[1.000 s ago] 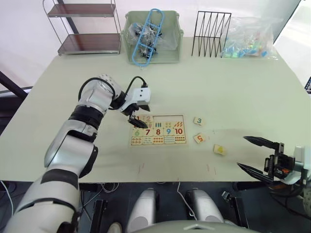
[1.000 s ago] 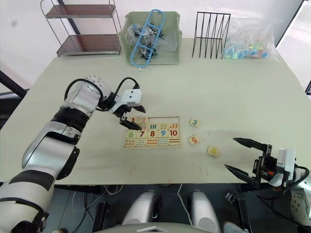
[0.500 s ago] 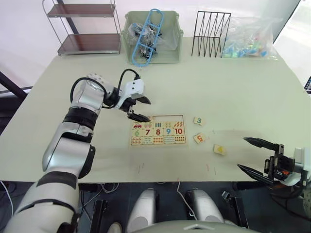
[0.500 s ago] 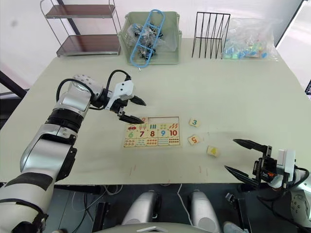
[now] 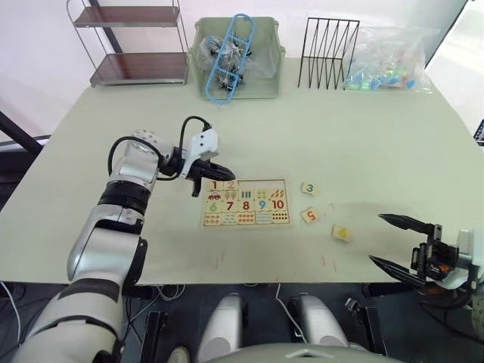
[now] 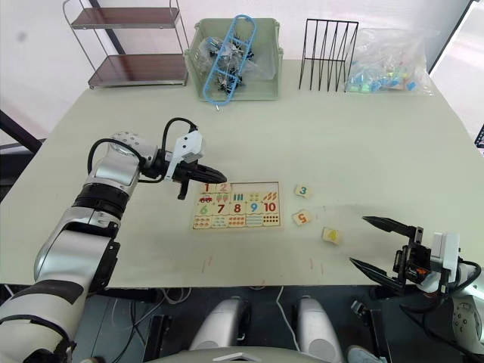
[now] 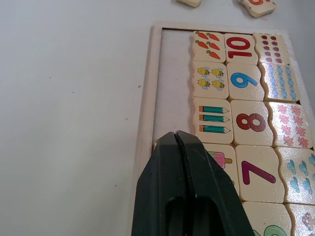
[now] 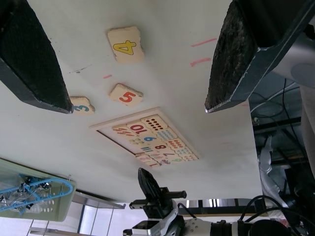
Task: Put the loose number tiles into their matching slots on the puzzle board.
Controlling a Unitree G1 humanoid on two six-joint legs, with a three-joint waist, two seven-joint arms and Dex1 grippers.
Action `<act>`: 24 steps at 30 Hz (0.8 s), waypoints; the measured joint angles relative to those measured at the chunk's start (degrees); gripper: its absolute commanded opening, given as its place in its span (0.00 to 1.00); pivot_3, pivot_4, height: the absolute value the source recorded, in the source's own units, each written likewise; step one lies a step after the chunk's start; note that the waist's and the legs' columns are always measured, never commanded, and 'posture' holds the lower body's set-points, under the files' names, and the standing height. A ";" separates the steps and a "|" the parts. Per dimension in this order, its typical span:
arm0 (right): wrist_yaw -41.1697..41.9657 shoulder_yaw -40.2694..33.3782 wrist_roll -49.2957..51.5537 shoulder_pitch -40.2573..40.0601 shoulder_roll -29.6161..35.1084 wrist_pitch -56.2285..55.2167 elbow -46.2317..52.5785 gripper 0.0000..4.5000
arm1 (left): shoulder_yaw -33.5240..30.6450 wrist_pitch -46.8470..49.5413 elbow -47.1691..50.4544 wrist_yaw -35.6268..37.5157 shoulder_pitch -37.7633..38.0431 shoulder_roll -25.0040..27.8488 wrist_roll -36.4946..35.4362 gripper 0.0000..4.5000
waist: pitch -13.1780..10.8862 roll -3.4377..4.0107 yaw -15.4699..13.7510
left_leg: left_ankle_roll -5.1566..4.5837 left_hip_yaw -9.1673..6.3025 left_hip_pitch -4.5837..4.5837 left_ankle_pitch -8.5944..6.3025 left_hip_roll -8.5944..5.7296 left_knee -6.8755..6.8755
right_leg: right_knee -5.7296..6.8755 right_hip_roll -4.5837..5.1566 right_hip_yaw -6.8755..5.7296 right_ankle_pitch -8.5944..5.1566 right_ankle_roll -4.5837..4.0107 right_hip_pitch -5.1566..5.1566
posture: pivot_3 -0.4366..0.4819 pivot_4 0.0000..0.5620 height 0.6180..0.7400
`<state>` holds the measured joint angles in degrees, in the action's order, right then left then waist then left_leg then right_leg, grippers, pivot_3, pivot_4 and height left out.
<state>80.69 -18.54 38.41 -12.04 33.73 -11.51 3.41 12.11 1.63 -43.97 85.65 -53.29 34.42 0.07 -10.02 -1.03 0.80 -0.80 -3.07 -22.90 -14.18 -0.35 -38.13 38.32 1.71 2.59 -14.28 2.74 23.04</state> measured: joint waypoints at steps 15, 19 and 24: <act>-0.23 0.08 -0.23 0.17 -1.10 -0.28 -0.14 1.00 | 1.49 -2.31 -0.80 -3.11 1.85 -0.87 2.43 0.01 | 0.01 0.01 0.00 | 0.00 -0.15 0.02 0.00 -0.06 -0.02 | 0.06 0.01 0.01 0.00 0.00 0.00 | 0.48 0.27 1.00; -0.32 0.08 -0.32 0.13 -1.29 -0.37 -0.14 1.00 | 1.42 -3.26 -1.09 -3.19 2.11 -0.79 2.37 0.01 | 0.01 0.02 0.00 | 0.00 -0.17 0.05 0.00 -0.06 -0.03 | 0.08 0.01 0.02 0.00 0.00 0.00 | 0.48 0.27 1.00; -0.40 0.09 -0.43 0.17 -1.44 -0.37 -0.14 1.00 | 0.01 -1.95 -1.74 -3.08 2.58 -0.84 0.45 0.01 | 0.01 0.02 0.05 | 0.00 -0.18 0.05 0.00 -0.06 -0.04 | 0.11 0.01 0.02 0.00 0.00 0.00 | 0.48 0.27 1.00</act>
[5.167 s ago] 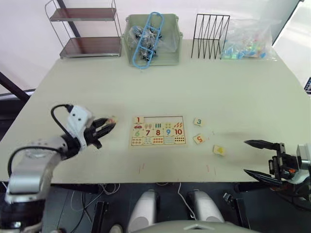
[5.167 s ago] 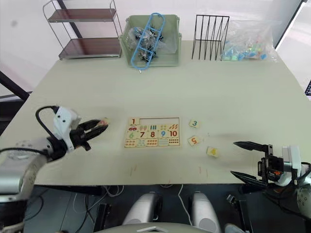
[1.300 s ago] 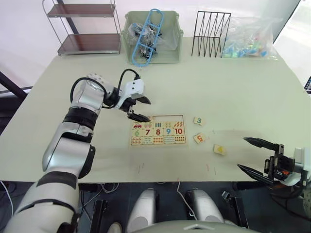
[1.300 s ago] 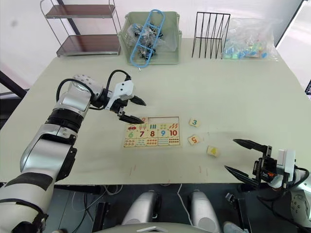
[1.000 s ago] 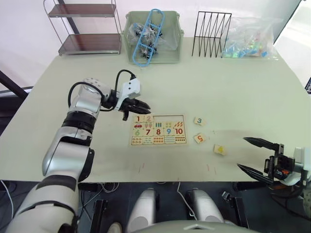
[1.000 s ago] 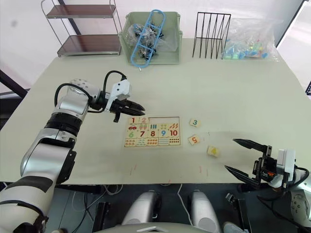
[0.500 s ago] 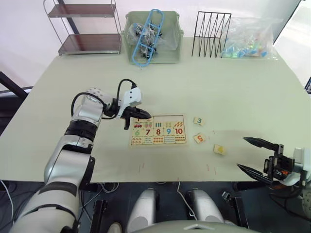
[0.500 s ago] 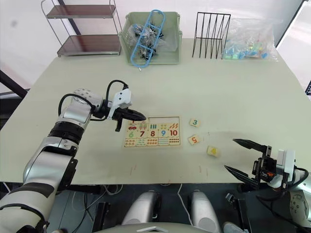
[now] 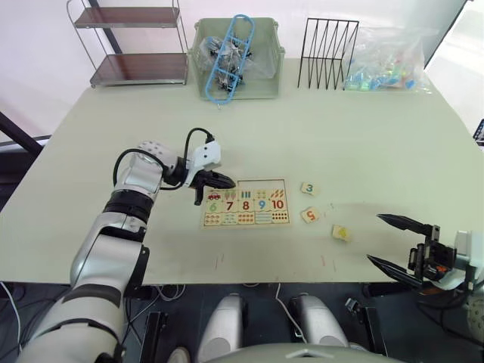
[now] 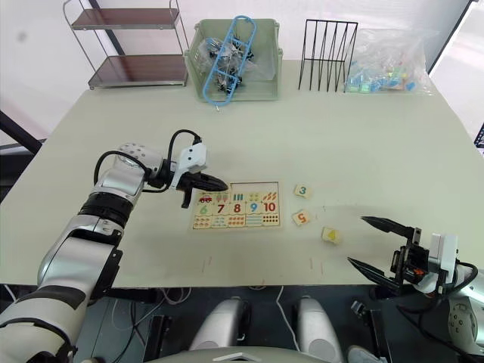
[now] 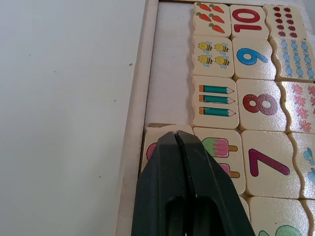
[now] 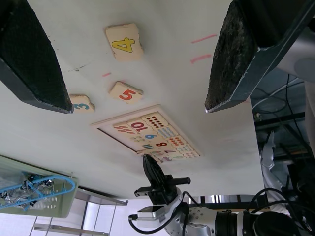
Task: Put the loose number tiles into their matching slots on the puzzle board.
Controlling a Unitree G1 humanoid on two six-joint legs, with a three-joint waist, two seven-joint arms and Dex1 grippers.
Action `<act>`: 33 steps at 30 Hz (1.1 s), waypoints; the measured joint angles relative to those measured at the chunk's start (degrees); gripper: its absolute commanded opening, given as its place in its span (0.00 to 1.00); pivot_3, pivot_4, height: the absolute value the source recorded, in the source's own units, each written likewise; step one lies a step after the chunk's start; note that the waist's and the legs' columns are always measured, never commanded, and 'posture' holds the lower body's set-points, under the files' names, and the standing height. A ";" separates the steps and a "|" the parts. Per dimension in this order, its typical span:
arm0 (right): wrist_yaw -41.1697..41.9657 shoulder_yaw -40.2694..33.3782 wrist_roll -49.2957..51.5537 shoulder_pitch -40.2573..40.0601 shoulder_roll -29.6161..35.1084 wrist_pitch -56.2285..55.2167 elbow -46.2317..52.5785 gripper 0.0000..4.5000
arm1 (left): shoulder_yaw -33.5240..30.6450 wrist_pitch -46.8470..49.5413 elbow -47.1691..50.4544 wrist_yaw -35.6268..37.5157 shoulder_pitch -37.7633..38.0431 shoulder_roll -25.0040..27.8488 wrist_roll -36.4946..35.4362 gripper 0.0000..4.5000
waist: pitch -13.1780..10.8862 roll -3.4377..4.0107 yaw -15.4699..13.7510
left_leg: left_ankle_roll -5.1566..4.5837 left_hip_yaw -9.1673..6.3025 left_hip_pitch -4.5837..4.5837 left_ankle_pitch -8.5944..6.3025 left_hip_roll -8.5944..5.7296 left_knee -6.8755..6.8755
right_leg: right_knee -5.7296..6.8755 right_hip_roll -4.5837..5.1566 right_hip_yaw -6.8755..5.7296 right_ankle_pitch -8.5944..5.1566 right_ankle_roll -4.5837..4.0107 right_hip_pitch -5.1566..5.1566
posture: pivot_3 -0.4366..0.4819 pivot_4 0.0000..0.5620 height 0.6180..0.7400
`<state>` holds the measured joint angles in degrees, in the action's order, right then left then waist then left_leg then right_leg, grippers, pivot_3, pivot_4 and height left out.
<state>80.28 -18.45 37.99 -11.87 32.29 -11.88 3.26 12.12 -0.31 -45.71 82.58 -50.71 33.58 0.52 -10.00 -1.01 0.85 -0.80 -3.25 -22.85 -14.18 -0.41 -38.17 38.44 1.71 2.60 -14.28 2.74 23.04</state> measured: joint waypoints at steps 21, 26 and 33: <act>-5.54 -5.91 3.99 2.62 1.92 6.35 -4.64 1.00 | -25.78 21.12 40.32 -14.93 35.83 6.77 -21.18 0.01 | 0.01 0.08 0.00 | 0.01 -0.01 0.06 -0.01 0.13 0.00 | 0.05 0.46 0.02 -0.01 -0.01 0.00 | 0.48 0.27 1.00; -5.76 -7.40 3.72 3.59 3.26 7.10 -7.04 1.00 | -32.20 21.98 48.99 -22.31 48.54 5.17 -23.38 0.11 | 0.00 0.08 -0.20 | 0.01 -0.07 0.07 -0.01 0.15 0.00 | 0.05 0.58 -0.05 -0.01 -0.03 -0.01 | 0.48 0.27 1.00; -7.18 -7.16 1.99 3.33 3.48 8.93 -7.47 1.00 | -38.09 22.39 54.75 -28.54 57.31 2.95 -26.31 0.76 | 0.01 0.10 -0.22 | 0.01 -0.06 0.07 -0.01 0.14 0.03 | -0.01 0.59 -0.06 -0.01 -0.03 -0.03 | 0.48 0.27 1.00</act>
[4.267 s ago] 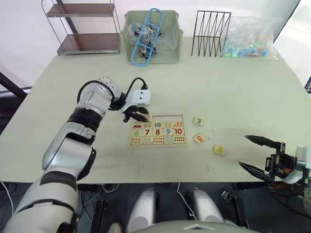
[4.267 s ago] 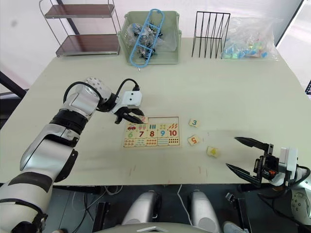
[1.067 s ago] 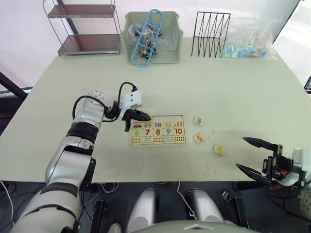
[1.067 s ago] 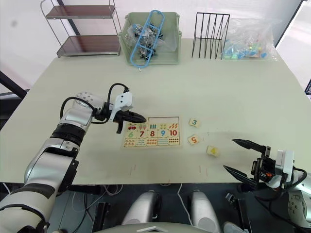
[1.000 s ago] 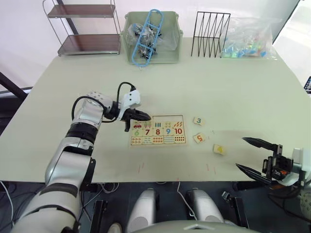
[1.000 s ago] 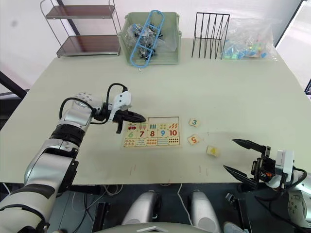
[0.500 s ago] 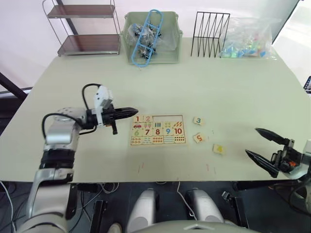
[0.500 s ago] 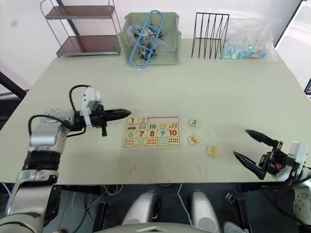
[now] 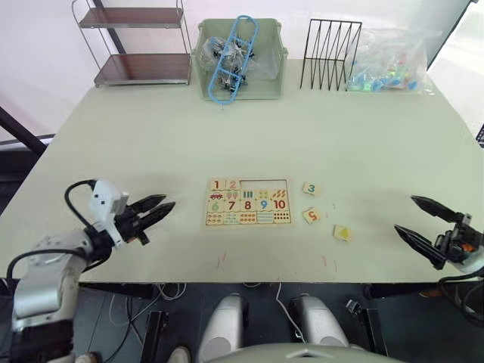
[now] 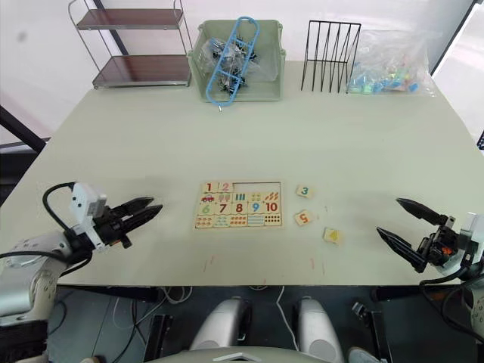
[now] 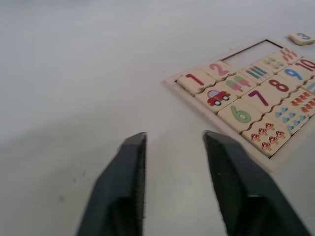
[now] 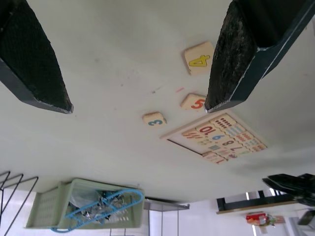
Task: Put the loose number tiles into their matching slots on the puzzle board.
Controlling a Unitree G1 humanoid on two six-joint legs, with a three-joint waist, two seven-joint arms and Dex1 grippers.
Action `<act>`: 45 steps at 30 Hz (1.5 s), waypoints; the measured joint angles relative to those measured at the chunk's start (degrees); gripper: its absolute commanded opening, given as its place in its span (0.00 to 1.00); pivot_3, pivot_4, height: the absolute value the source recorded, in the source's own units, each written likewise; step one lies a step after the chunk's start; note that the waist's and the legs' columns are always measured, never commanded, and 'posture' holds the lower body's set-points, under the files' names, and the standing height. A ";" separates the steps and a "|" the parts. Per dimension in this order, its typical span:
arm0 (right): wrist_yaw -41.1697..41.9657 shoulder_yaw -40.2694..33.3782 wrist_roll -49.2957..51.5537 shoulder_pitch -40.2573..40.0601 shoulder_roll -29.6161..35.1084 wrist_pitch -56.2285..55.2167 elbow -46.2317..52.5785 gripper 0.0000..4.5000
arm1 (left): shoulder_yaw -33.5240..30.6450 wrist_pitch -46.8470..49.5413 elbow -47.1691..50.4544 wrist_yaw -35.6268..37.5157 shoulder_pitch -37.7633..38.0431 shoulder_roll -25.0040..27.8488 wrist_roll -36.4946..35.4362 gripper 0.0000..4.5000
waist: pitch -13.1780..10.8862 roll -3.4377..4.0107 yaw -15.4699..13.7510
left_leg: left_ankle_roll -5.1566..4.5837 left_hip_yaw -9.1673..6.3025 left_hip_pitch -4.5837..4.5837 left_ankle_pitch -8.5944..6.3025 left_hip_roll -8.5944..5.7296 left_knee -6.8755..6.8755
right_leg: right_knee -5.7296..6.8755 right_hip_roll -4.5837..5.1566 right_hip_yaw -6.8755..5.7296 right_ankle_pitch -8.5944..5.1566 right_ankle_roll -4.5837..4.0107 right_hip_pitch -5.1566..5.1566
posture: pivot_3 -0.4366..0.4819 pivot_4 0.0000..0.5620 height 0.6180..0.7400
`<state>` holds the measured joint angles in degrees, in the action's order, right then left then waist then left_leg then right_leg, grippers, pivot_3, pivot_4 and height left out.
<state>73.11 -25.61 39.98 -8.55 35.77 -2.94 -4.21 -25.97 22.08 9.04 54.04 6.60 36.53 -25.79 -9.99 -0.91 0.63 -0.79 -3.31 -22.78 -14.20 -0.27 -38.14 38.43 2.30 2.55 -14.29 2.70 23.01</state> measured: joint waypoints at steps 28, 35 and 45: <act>-7.06 -0.18 -5.57 -9.53 -1.70 -2.60 2.44 1.00 | -6.07 -4.67 5.28 -1.79 15.46 -3.03 -5.92 0.98 | 0.02 0.03 0.00 | 0.00 0.07 0.09 -0.01 0.16 0.09 | -0.48 -0.14 0.00 -0.15 -0.23 -0.26 | 0.48 0.27 1.00; -6.10 -0.16 -5.67 -9.41 -2.45 -4.79 0.49 1.00 | -6.07 -5.47 4.48 -1.37 15.12 -2.42 -5.91 0.98 | 0.02 0.03 0.00 | 0.00 0.09 0.10 -0.01 0.18 0.09 | -0.49 -0.16 0.02 -0.15 -0.23 -0.26 | 0.48 0.27 1.00; -6.02 -0.14 -5.80 -9.17 -3.01 -6.16 -0.25 1.00 | -5.52 -6.38 2.69 -0.53 14.22 -1.94 -5.83 0.98 | 0.02 0.04 0.02 | 0.00 0.11 0.10 -0.01 0.19 0.10 | -0.49 -0.16 0.03 -0.15 -0.23 -0.26 | 0.48 0.27 1.00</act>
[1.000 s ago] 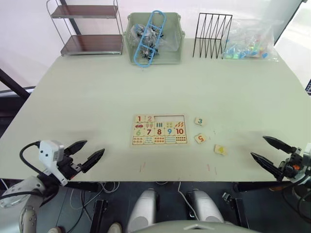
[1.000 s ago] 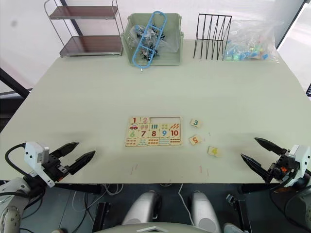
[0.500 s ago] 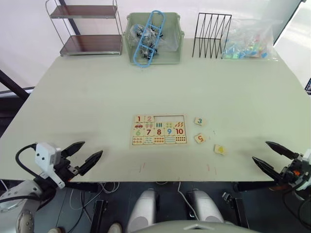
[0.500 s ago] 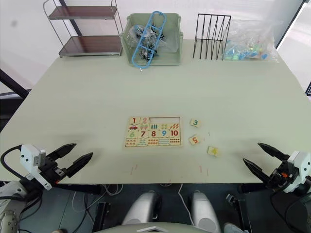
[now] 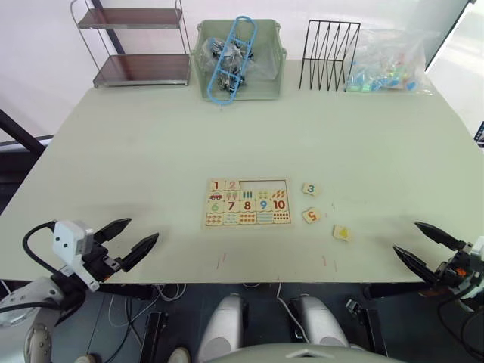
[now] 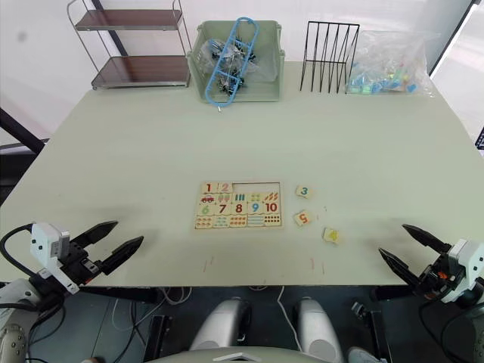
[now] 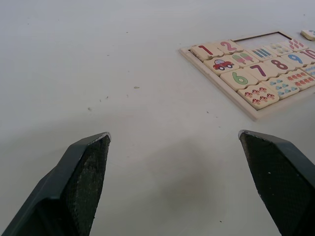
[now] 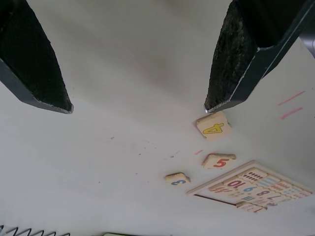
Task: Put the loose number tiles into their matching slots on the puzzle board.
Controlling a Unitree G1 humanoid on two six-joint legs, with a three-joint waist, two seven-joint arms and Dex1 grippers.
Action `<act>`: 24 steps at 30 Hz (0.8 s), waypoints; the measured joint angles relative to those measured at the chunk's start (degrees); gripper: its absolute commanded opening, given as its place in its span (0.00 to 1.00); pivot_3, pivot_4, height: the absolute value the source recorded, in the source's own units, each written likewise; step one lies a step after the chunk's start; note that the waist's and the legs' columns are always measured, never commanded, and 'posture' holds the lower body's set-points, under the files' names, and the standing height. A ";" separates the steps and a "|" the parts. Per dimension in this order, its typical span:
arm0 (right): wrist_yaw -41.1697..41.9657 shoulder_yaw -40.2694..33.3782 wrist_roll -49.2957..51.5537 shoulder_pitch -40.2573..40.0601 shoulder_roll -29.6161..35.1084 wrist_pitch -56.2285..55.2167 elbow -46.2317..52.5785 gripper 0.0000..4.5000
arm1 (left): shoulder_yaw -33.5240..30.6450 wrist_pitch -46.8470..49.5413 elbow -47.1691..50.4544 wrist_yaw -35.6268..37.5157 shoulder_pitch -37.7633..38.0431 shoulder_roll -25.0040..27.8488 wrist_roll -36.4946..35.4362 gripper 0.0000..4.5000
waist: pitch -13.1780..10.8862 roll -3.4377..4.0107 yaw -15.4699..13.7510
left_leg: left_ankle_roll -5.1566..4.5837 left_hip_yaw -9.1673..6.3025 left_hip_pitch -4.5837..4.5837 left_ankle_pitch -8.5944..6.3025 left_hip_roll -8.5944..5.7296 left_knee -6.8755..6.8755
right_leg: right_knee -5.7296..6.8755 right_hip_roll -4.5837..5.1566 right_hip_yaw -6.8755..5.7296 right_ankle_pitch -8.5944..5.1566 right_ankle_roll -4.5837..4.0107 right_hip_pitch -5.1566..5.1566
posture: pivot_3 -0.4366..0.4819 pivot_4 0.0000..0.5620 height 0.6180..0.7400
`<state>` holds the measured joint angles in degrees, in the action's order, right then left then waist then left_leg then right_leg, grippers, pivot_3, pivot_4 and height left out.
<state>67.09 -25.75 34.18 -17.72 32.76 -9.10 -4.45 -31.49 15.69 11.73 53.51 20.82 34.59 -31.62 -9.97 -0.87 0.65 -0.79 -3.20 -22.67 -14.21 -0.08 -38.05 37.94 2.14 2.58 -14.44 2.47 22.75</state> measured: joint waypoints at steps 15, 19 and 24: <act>0.01 0.05 -0.15 0.73 0.03 0.05 0.09 1.00 | 2.86 -6.34 -3.36 1.92 -0.63 0.16 2.82 0.98 | 0.00 0.00 -0.01 | 0.00 0.00 0.00 0.00 0.02 0.01 | -0.02 0.01 0.00 0.00 -0.01 0.00 | 0.48 0.27 1.00; -0.03 0.41 -0.08 1.95 0.10 0.60 1.41 1.00 | 3.80 -8.47 -4.56 3.85 -1.26 1.23 3.51 0.98 | -0.01 0.01 -0.01 | 0.00 0.02 0.00 0.00 0.03 0.01 | -0.02 0.00 0.01 0.00 -0.01 0.01 | 0.48 0.27 1.00; -1.07 2.84 -0.19 4.73 0.73 3.76 3.99 1.00 | 5.37 -10.36 -5.94 6.12 -2.81 2.61 4.33 0.98 | -0.01 0.02 0.00 | 0.00 0.00 0.00 0.00 0.05 0.02 | -0.01 -0.03 -0.01 0.00 -0.01 0.01 | 0.48 0.27 1.00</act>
<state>66.02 -22.91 33.99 -12.99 33.49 -5.34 -0.46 -26.12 5.33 5.78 59.63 18.00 37.19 -27.28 -9.98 -0.85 0.65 -0.79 -3.20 -22.67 -14.21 -0.03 -38.03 37.93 2.12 2.57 -14.44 2.46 22.77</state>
